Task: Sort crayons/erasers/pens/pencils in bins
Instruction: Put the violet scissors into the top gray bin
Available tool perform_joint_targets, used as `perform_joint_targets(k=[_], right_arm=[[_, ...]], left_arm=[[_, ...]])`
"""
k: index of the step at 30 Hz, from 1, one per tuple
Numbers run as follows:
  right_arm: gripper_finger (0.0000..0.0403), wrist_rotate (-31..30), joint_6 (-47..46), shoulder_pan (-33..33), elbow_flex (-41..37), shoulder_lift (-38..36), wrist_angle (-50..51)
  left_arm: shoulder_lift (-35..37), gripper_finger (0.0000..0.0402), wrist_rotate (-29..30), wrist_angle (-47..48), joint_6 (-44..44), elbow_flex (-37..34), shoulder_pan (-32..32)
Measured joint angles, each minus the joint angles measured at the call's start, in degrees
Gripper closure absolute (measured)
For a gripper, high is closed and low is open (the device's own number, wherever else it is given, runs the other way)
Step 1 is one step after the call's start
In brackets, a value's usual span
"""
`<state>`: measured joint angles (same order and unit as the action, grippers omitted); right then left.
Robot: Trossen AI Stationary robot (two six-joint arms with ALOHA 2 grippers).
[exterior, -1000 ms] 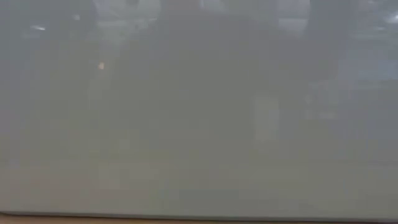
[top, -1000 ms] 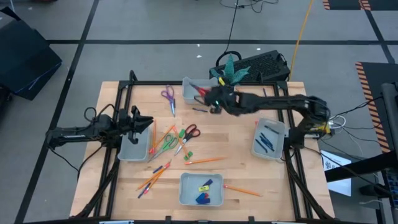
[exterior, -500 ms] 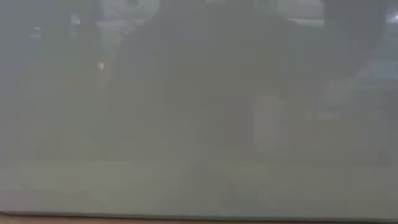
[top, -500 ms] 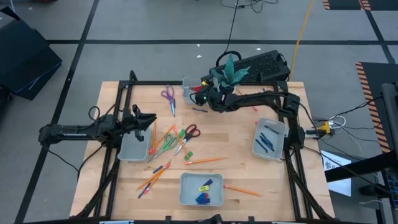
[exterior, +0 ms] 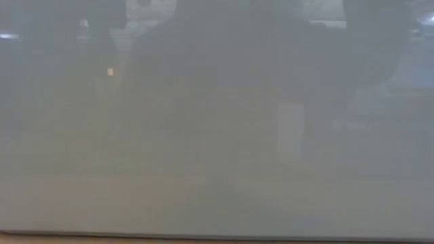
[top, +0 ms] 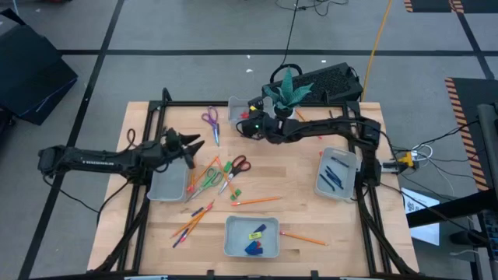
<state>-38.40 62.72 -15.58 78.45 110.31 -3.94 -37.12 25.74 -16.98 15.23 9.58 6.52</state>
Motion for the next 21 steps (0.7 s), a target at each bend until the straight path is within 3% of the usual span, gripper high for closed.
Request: perform_joint_targets(k=[5, 7, 12, 17, 21], right_arm=[[0.0232, 4.50, -9.16, 1.81, -3.53, -9.60, -0.34], [0.0227, 5.52, -12.16, 3.15, -6.39, -13.95, -0.30], [0.0228, 5.72, -19.27, 9.04, -16.60, -25.03, -2.31], [0.0233, 5.60, -28.60, 16.64, -26.97, -33.43, -5.14], [0.0233, 2.86, -32.27, 22.60, -33.19, -37.14, -8.54]], left_arm=[[-12.71, 0.0248, 7.79, 18.20, 6.82, 13.08, 2.69], [-17.47, 0.0257, 7.81, 25.81, 11.04, 18.32, 5.83], [-28.20, 0.0269, -0.20, 36.84, 15.47, 28.95, 18.62], [-37.95, 0.0270, -9.91, 36.61, 16.67, 32.62, 31.65], [-45.84, 0.0270, -13.17, 35.26, 17.92, 35.10, 38.50]])
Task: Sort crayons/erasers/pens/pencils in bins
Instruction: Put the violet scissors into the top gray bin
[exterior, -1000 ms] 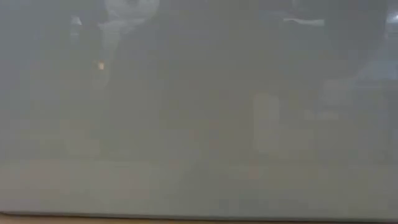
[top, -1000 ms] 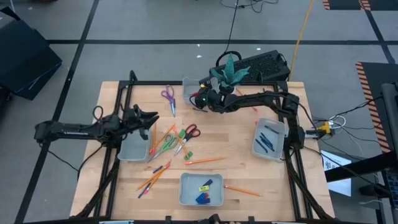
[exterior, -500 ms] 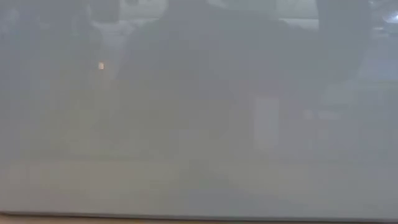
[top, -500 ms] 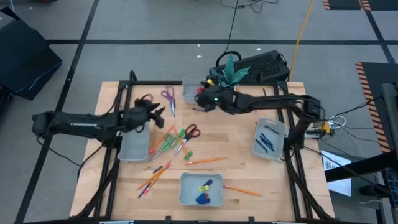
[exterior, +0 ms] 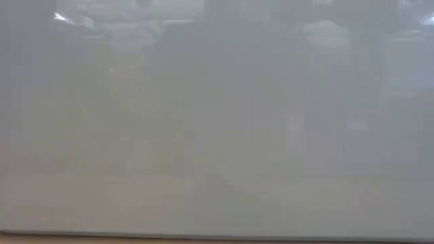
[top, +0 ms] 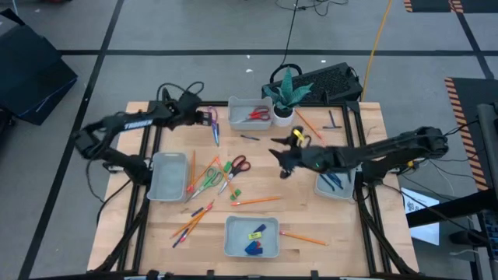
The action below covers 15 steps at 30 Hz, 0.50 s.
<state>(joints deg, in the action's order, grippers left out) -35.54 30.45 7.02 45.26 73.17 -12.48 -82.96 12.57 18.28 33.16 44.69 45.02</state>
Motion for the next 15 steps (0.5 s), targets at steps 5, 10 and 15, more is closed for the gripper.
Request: perform_joint_targets(k=[5, 10, 15], right_arm=[[0.0234, -5.62, -0.28, 5.24, -3.14, -0.81, -2.63], [0.0234, -6.48, -2.71, 7.80, -3.16, -0.71, -2.68], [0.0234, -6.63, -3.45, 9.32, -3.16, -0.71, -2.70]], left_arm=[[-9.14, 0.0270, -4.65, 0.40, 0.17, 5.63, 2.62], [-15.97, 0.0270, -5.08, 4.69, 1.12, 10.91, 3.21], [-17.97, 0.0270, -3.56, 6.48, 2.21, 13.12, 4.31]])
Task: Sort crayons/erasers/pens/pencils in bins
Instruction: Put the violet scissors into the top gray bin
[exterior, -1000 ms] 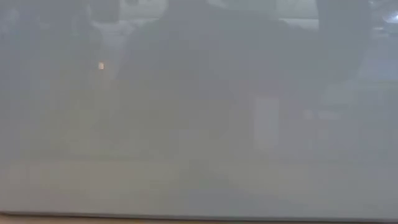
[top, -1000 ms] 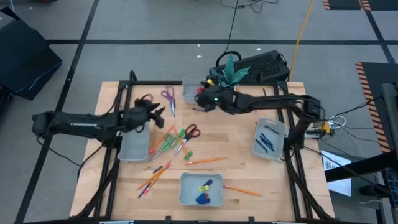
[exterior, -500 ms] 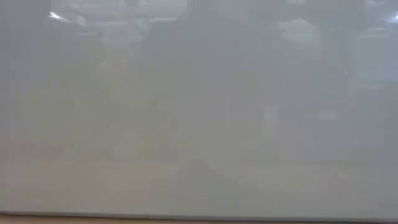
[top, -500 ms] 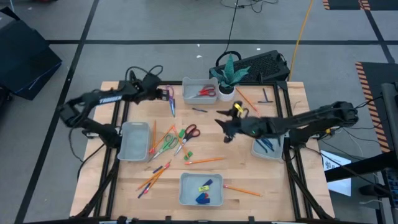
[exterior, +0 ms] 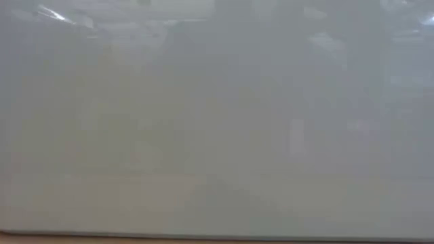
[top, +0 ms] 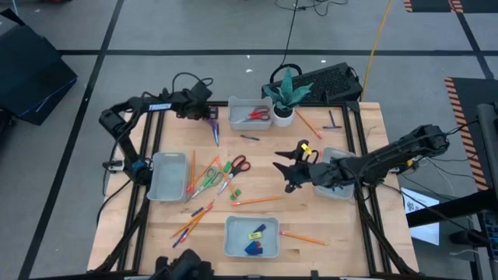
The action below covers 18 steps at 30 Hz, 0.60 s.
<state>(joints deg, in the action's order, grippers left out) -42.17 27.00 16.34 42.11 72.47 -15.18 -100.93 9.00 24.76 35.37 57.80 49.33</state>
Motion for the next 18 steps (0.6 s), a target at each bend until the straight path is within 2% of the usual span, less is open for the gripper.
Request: perform_joint_targets(k=[9, 18], right_arm=[[0.0234, 0.00, -0.59, -0.13, 0.02, 0.00, -0.85], [0.0234, 0.13, -0.85, -0.16, 0.04, 0.00, -0.96]], left_arm=[[-1.78, 0.0270, -0.16, -0.70, 2.33, 0.06, 2.37], [-6.29, 0.0271, -0.58, -1.70, 2.43, 0.43, 0.72]])
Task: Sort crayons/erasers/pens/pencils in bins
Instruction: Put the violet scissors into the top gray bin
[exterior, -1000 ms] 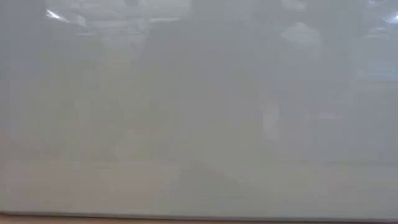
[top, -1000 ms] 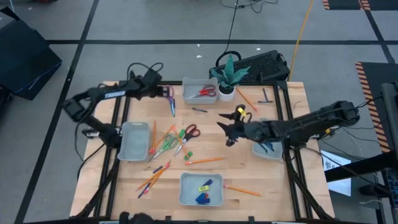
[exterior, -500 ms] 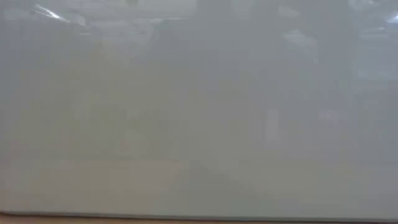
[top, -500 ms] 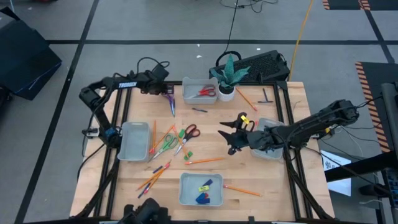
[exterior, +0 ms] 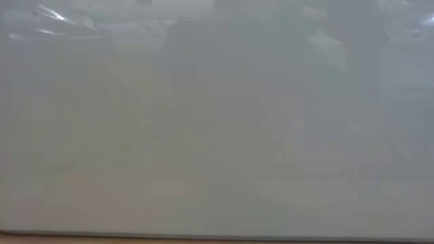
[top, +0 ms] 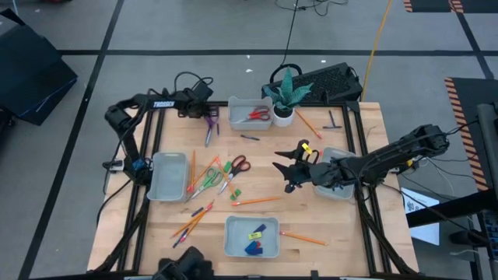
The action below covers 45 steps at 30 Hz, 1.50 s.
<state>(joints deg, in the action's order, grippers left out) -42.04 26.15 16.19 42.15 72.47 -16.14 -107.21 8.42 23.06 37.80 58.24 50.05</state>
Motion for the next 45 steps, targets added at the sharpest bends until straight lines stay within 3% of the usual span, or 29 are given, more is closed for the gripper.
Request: perform_joint_targets(k=[9, 12, 17, 25, 31, 37, 45], right_arm=[[0.0234, 0.04, -1.32, 0.00, 0.00, 0.02, -0.33], [0.0234, 0.04, -1.46, 0.00, 0.00, 0.02, -0.33], [0.0234, 0.05, -1.77, 0.02, 0.00, 0.02, -0.31], [0.0234, 0.27, -4.35, 0.27, 0.00, 0.02, -0.20], [0.0234, 0.31, -4.74, 0.44, 0.02, 0.02, 0.23], [0.0234, 0.33, -5.90, 1.25, 0.04, 0.02, 0.35], [0.0234, 0.33, -5.92, 3.57, 0.04, 0.02, 0.53]], left_arm=[[0.67, 0.0276, 0.23, 3.48, 0.27, -0.11, -2.60], [0.72, 0.0302, 0.22, 4.95, 0.22, -0.11, -3.58], [0.72, 0.0381, 1.34, 5.34, -3.21, -0.13, -5.21], [1.58, 0.0384, 3.64, 5.79, -4.40, -0.29, -5.58], [7.93, 0.0390, 3.57, 9.60, -4.13, -1.16, -5.47], [19.07, 0.0394, 10.33, 8.42, -3.61, -0.82, -5.03], [29.35, 0.0394, 3.53, -10.61, -4.62, -0.35, -6.35]])
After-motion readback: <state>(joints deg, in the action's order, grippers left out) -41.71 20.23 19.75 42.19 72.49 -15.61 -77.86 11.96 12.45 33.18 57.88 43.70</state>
